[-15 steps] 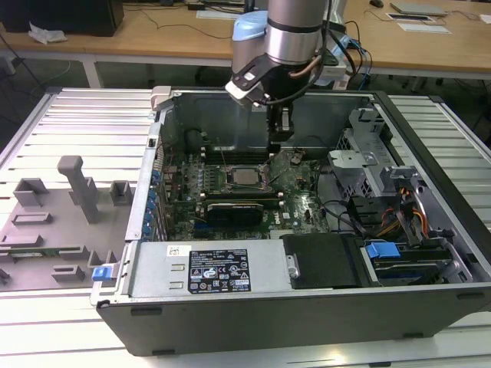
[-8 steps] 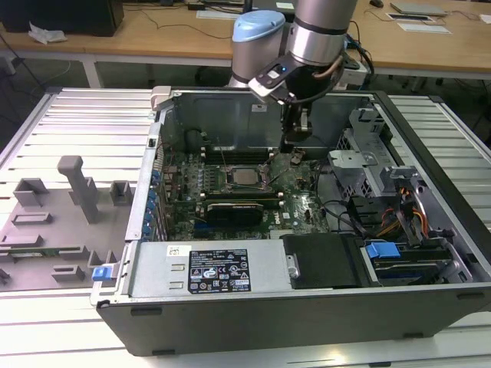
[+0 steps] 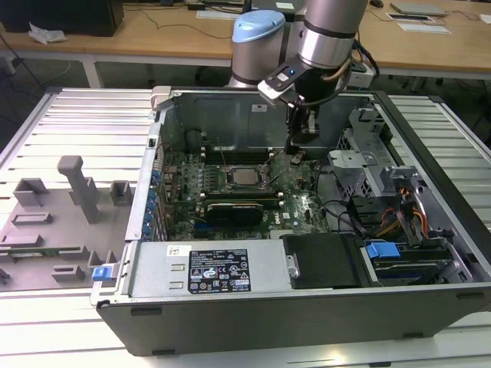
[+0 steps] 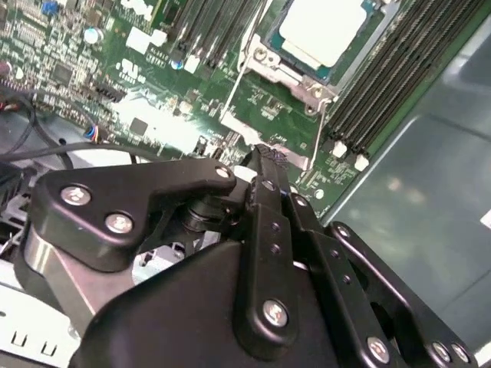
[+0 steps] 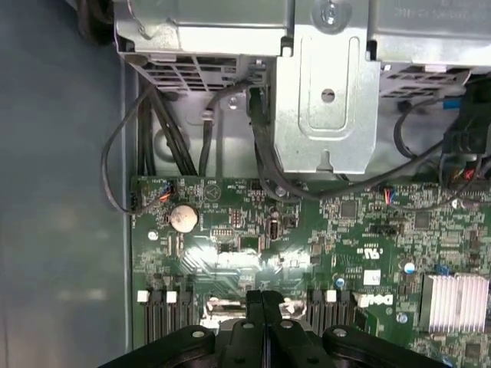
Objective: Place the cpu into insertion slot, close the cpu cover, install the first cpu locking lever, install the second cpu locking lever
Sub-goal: 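Close the cpu cover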
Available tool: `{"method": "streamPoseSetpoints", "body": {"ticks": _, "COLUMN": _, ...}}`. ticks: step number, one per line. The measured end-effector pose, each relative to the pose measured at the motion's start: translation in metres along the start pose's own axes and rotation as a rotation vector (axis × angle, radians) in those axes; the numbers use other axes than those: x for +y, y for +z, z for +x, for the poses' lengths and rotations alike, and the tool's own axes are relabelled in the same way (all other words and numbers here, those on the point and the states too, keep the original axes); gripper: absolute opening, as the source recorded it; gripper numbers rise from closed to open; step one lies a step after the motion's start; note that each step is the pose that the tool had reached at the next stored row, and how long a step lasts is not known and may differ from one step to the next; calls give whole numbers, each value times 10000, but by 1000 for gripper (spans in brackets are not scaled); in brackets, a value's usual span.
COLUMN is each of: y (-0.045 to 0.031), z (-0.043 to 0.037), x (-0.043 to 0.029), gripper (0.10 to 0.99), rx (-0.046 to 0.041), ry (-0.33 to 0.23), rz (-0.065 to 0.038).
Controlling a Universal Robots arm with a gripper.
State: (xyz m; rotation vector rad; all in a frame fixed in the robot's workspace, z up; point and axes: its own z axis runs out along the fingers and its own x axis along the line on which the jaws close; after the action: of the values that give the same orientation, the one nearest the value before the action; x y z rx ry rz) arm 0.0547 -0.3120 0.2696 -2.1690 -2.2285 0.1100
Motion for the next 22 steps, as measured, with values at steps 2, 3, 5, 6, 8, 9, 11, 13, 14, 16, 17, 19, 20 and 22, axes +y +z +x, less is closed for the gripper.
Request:
{"method": "streamPoseSetpoints", "body": {"ticks": 2, "y": 9, "z": 1, "x": 1, "gripper": 106, "rx": -8, "ry": -88, "rz": -105}}
{"method": "streamPoseSetpoints", "body": {"ticks": 3, "y": 18, "z": 1, "x": 1, "gripper": 106, "rx": -12, "ry": -130, "rz": -139}}
{"method": "streamPoseSetpoints", "body": {"ticks": 5, "y": 45, "z": 1, "x": 26, "gripper": 106, "rx": -19, "ry": -167, "rz": -149}}
{"method": "streamPoseSetpoints", "body": {"ticks": 6, "y": 52, "z": 0, "x": 48, "gripper": 106, "rx": -23, "ry": -168, "rz": -148}}
{"method": "streamPoseSetpoints", "body": {"ticks": 8, "y": 57, "z": 0, "x": 93, "gripper": 106, "rx": -22, "ry": -169, "rz": -149}}
{"method": "streamPoseSetpoints", "body": {"ticks": 9, "y": 62, "z": 0, "x": 103, "gripper": 106, "rx": -22, "ry": -171, "rz": -149}}
{"method": "streamPoseSetpoints", "body": {"ticks": 11, "y": 96, "z": 2, "x": 108, "gripper": 106, "rx": -21, "ry": -170, "rz": -152}}
{"method": "streamPoseSetpoints", "body": {"ticks": 13, "y": 139, "z": 5, "x": 111, "gripper": 106, "rx": -24, "ry": -172, "rz": -153}}
{"method": "streamPoseSetpoints", "body": {"ticks": 14, "y": 164, "z": 7, "x": 113, "gripper": 106, "rx": -23, "ry": -171, "rz": -155}}
{"method": "streamPoseSetpoints", "body": {"ticks": 16, "y": 184, "z": 12, "x": 113, "gripper": 106, "rx": -23, "ry": -172, "rz": -164}}
{"method": "streamPoseSetpoints", "body": {"ticks": 17, "y": 188, "z": 14, "x": 111, "gripper": 106, "rx": -23, "ry": -171, "rz": -165}}
{"method": "streamPoseSetpoints", "body": {"ticks": 19, "y": 193, "z": 16, "x": 98, "gripper": 106, "rx": -23, "ry": -173, "rz": -165}}
{"method": "streamPoseSetpoints", "body": {"ticks": 20, "y": 196, "z": 17, "x": 88, "gripper": 106, "rx": -23, "ry": -173, "rz": -166}}
{"method": "streamPoseSetpoints", "body": {"ticks": 22, "y": 200, "z": 18, "x": 70, "gripper": 106, "rx": -23, "ry": -175, "rz": -166}}
